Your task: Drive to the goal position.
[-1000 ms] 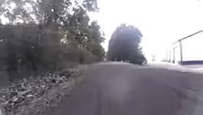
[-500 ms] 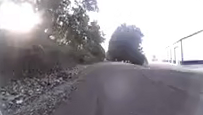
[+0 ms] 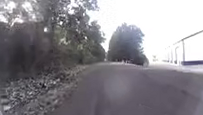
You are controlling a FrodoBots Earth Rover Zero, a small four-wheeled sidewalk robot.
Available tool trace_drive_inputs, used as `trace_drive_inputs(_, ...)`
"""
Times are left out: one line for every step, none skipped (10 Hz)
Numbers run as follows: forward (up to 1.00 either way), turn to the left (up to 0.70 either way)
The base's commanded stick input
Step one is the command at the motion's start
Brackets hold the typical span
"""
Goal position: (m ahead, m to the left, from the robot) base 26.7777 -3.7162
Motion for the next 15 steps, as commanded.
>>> trace_drive_inputs(0.70,0.00)
trace_drive_inputs(0.70,-0.02)
trace_drive_inputs(0.70,-0.04)
trace_drive_inputs(0.70,-0.11)
trace_drive_inputs(0.70,-0.17)
trace_drive_inputs(0.70,-0.03)
trace_drive_inputs(0.70,0.00)
trace_drive_inputs(0.70,0.00)
trace_drive_inputs(0.70,0.00)
trace_drive_inputs(0.70,0.00)
trace_drive_inputs(0.70,0.00)
trace_drive_inputs(0.70,0.00)
trace_drive_inputs(0.70,0.00)
trace_drive_inputs(0.70,0.00)
trace_drive_inputs(0.70,0.00)
